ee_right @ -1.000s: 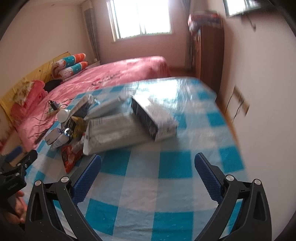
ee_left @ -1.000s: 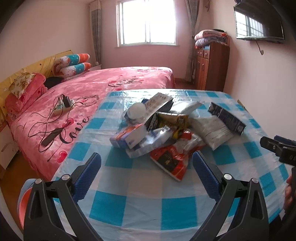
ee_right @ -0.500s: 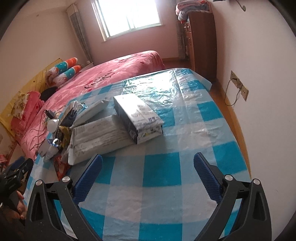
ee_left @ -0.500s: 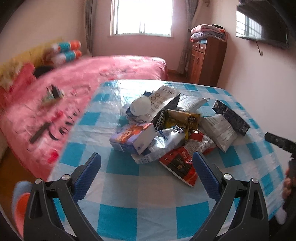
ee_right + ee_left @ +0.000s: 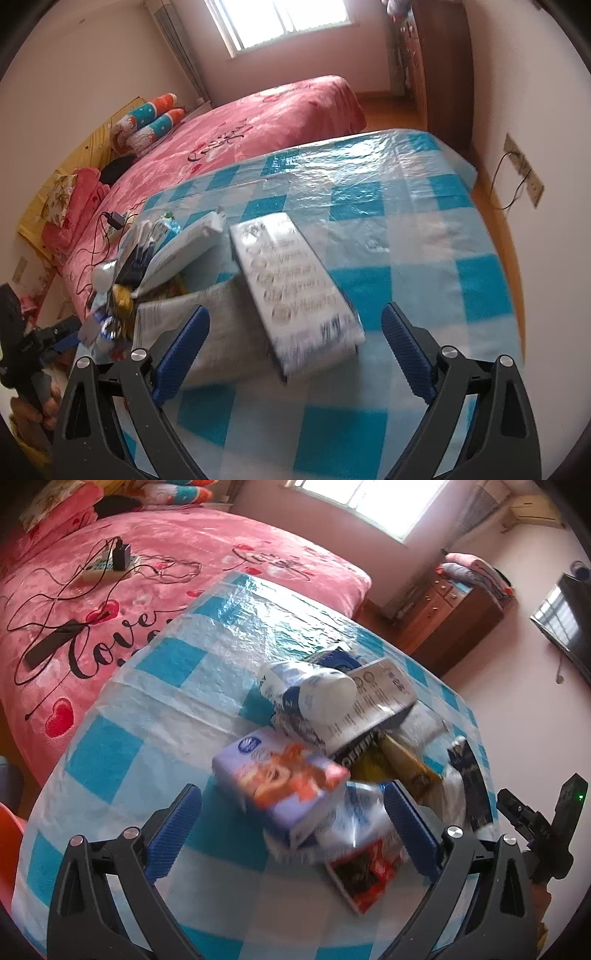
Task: Collect trash
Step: 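Grasp the tissue pack with the left tool while the right tool grasps the milk carton, then carry the tissue pack and milk carton over the orange bucket and release both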
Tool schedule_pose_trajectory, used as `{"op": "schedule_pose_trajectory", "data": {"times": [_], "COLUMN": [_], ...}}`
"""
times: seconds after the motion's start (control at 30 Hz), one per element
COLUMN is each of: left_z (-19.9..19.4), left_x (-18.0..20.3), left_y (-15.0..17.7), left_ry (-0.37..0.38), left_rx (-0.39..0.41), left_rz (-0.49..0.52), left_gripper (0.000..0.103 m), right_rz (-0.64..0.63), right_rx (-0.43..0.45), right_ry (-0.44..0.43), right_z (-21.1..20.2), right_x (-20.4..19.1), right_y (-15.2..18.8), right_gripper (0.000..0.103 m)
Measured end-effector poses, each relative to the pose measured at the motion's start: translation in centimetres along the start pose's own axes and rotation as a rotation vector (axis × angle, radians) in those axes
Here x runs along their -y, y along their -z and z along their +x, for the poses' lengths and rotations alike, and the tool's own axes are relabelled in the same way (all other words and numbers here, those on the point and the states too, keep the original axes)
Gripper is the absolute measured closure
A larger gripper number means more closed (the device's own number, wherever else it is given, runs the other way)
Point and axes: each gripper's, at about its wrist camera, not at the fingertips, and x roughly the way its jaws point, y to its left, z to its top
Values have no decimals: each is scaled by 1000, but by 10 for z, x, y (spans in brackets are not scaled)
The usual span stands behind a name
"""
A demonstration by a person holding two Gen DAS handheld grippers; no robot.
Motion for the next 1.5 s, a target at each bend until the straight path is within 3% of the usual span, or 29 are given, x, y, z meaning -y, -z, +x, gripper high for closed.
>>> {"op": "schedule_pose_trajectory", "data": {"times": [0.07,0.3,0.43,0.47,0.53,0.73,1.23,1.5], "left_z": [9,29,36,37,36,31,-6,-46], "left_x": [4,4,0,-3,-5,-5,-29,-56], "left_y": [-7,-18,-16,-16,-14,-5,33,49], "left_ry": [-51,-125,-150,-139,-112,-106,22,42], "left_rx": [-13,-35,-45,-46,-41,-14,19,80], "left_rz": [-5,-26,-43,-51,-68,-69,-99,-109], "left_gripper": [4,4,10,11,18,19,20,20], "right_rz": [-10,-32,-63,-68,-71,-77,-95,-172], "right_rx": [-21,-106,-108,-106,-108,-99,25,-24], "right_ry": [2,-40,-31,-30,-39,-40,-128,-267], "right_z": [14,52,58,57,56,45,-22,-24], "right_x": [1,1,-4,-5,-7,-14,-62,-133], "right_y": [-9,-23,-19,-17,-16,-2,30,44], "right_gripper": [10,10,10,12,30,37,39,39]}}
